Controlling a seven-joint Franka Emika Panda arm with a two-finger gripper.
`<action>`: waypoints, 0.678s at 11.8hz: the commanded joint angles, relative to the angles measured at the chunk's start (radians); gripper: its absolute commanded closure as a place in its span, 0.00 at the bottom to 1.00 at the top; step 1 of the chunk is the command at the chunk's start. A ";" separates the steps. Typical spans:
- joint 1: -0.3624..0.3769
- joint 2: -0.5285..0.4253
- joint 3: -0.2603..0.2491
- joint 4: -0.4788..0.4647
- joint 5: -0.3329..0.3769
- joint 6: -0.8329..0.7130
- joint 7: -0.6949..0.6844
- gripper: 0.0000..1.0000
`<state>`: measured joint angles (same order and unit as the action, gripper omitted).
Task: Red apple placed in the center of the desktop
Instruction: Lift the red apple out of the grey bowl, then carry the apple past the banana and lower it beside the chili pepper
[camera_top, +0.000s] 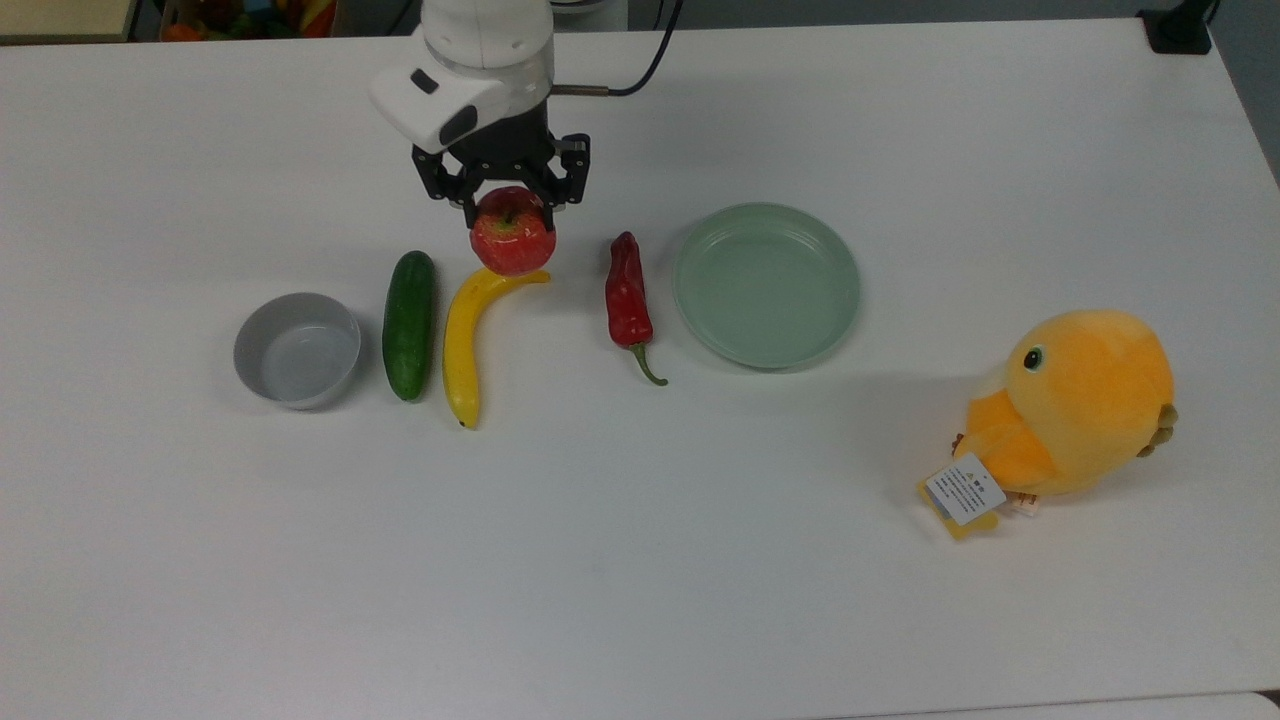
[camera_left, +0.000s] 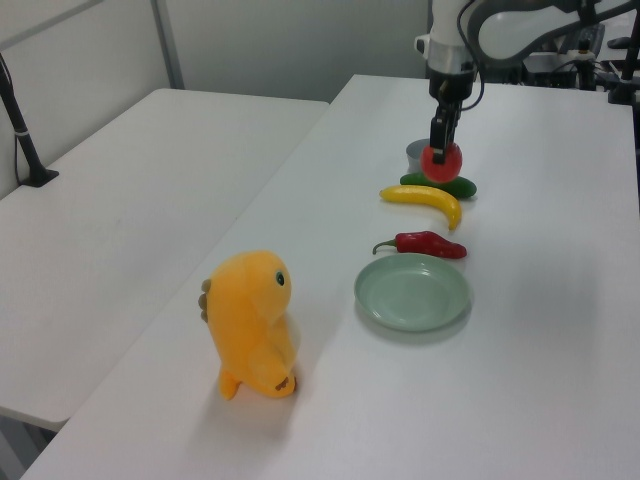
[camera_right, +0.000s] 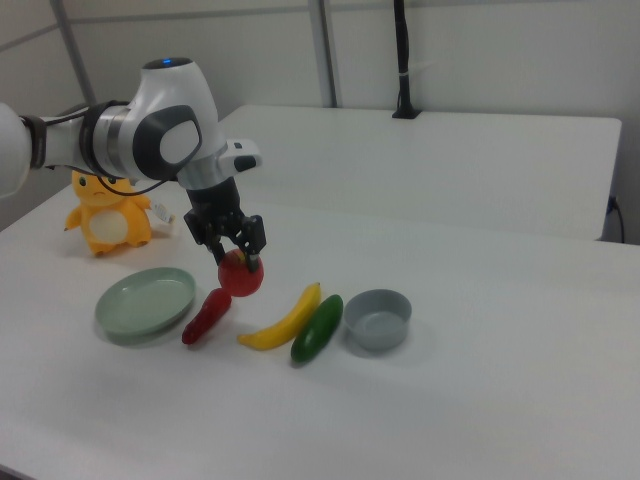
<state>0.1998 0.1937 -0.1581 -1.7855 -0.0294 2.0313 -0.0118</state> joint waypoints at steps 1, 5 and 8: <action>0.003 0.056 0.006 -0.011 -0.009 0.033 -0.002 0.59; 0.000 0.092 0.028 -0.011 -0.010 0.076 0.003 0.59; 0.001 0.110 0.028 -0.011 -0.010 0.124 0.007 0.59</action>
<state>0.2000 0.2946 -0.1342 -1.7901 -0.0302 2.1057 -0.0118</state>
